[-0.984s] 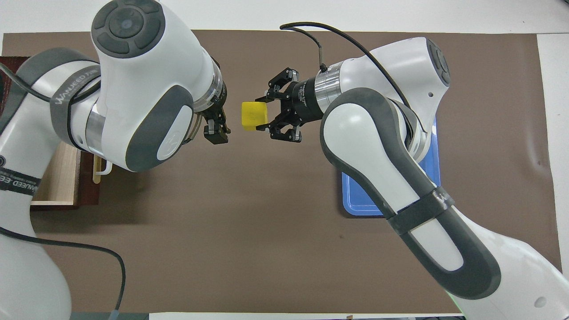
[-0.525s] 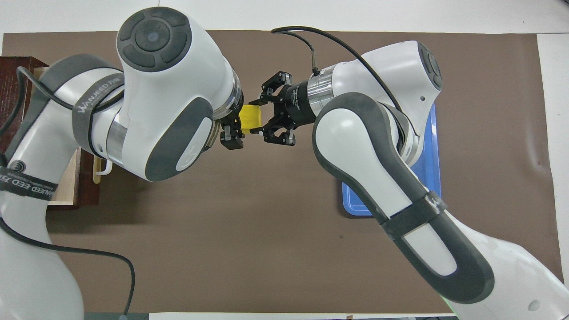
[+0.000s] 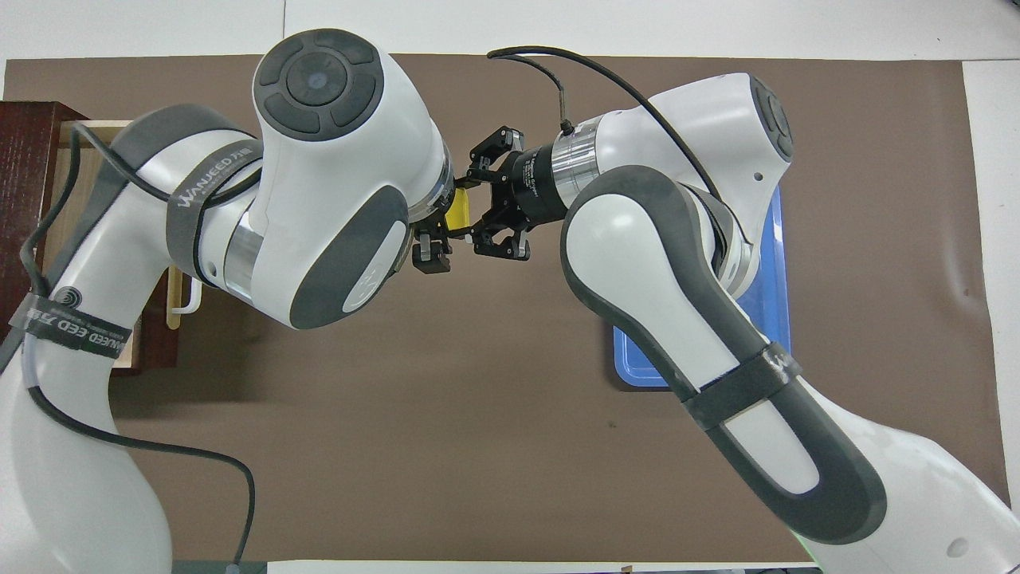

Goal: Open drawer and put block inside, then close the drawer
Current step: 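Close the left gripper on the block and open the right gripper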

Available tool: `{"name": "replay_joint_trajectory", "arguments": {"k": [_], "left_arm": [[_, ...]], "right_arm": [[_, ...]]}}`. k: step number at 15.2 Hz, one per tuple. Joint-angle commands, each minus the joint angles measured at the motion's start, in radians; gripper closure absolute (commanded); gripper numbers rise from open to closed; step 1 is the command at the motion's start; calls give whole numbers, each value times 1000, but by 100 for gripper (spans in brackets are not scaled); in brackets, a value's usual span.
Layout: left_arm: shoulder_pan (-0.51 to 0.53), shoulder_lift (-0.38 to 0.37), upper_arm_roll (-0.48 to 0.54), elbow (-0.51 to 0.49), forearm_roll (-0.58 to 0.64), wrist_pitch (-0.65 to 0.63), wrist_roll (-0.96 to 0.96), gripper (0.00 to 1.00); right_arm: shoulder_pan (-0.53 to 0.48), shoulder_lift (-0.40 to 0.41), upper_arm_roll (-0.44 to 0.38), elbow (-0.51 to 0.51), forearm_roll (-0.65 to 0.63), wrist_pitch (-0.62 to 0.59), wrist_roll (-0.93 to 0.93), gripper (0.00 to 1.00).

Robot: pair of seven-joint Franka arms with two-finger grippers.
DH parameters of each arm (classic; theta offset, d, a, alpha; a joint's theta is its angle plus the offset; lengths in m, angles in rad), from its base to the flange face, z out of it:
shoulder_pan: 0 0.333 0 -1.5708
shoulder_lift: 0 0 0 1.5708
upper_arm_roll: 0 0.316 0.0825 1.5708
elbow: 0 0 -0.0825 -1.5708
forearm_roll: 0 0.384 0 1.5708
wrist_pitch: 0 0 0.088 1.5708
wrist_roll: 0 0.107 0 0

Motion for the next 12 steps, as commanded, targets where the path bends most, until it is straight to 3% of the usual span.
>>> {"name": "replay_joint_trajectory", "arguments": {"k": [1, 5, 8, 12], "left_arm": [[-11, 7, 18, 18, 19, -25, -11, 15], [-5, 7, 18, 17, 32, -24, -6, 17], [-5, 7, 18, 17, 30, -18, -6, 24], [-5, 7, 18, 12, 32, -13, -3, 42]], "right_arm": [[-2, -10, 0, -12, 30, 14, 5, 100], [-2, -10, 0, -14, 30, 13, 5, 100], [-2, -10, 0, -14, 30, 13, 5, 100], [-2, -10, 0, -12, 30, 13, 5, 100]]}}
